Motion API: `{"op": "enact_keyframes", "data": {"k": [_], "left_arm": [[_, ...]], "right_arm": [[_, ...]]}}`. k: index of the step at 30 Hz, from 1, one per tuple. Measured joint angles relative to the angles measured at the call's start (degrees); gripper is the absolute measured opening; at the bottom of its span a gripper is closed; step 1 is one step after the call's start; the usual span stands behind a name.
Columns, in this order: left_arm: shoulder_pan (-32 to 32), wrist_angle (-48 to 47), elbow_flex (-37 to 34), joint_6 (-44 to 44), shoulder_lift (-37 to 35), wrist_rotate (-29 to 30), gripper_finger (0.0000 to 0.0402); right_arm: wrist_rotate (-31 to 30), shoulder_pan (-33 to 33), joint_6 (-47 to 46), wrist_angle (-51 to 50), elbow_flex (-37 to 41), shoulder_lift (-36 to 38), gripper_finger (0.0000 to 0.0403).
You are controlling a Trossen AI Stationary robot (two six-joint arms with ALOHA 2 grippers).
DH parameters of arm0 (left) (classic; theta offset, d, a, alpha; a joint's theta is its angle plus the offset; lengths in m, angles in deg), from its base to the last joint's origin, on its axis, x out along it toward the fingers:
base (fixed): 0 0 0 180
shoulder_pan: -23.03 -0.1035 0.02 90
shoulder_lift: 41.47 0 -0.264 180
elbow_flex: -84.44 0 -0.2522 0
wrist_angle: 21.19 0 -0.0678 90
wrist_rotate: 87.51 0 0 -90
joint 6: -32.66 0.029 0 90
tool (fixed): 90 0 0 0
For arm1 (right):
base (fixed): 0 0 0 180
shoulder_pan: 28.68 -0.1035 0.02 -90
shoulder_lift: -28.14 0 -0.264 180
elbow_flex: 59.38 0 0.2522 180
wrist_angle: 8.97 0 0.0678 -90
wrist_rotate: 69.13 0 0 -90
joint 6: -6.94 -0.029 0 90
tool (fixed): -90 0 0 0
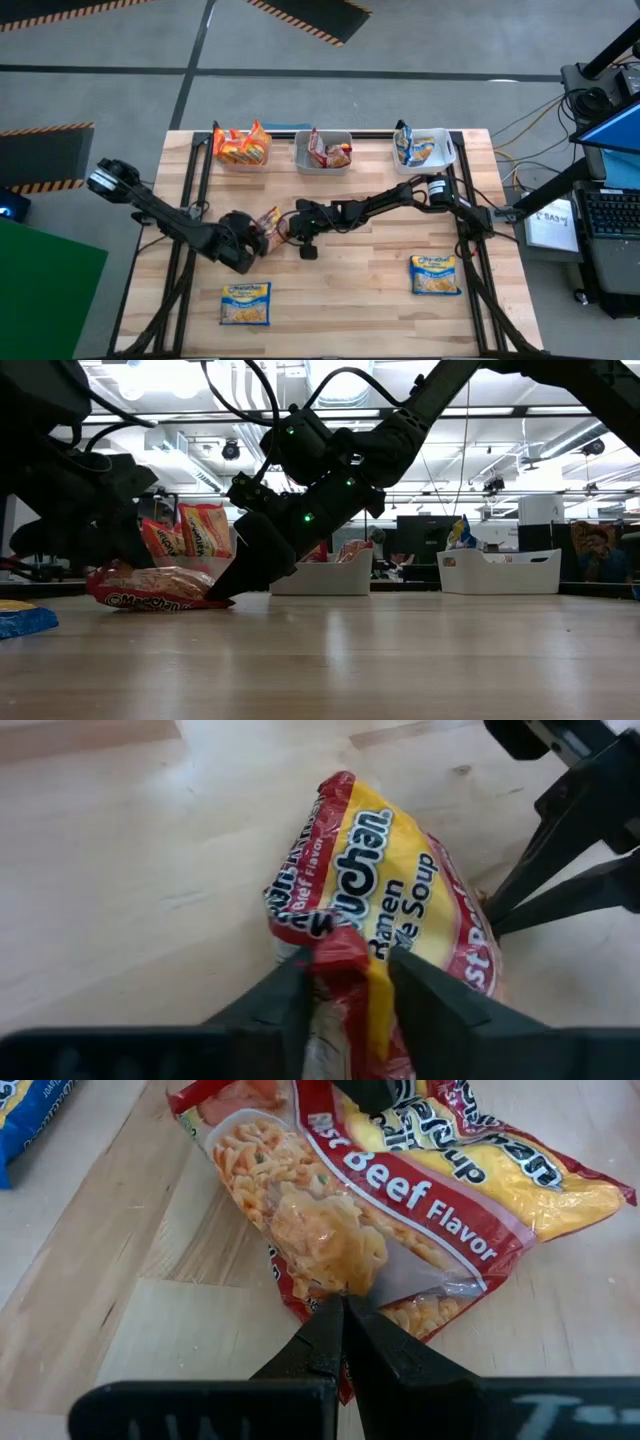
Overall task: Sort Maruchan noodles
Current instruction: Put the red noodle pack into the grey bin
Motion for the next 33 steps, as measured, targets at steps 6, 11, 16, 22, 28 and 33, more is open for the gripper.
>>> {"op": "enact_keyframes", "data": {"k": [6,11,16,22,28,33], "left_arm": [[0.0,-7.1,4.1,1.0,1.1,0.0,0.0015],[0.0,-13.2,8.7,7.2,0.0,3.8,0.0009],[0.0,-18.6,14.2,14.2,-0.9,10.0,0.0001],[-0.7,-20.7,18.8,22.7,-1.7,15.7,0.0000],[-2.9,-20.7,23.4,32.2,-1.9,19.3,0.0000],[-6.2,-20.6,26.7,38.8,-1.9,22.1,0.0000]], "right_arm": [[-0.3,0.0,0.3,-2.2,0.2,1.8,0.0009],[-0.4,0.0,1.1,-6.4,0.4,4.9,0.0009],[-1.2,0.0,1.8,-8.0,2.5,10.4,0.0009],[-5.9,0.0,2.8,-8.5,8.3,20.3,0.0009],[-10.3,0.1,5.0,-9.5,15.5,32.4,0.0009],[-15.5,0.3,7.9,-9.4,21.2,43.0,0.0009]]}}
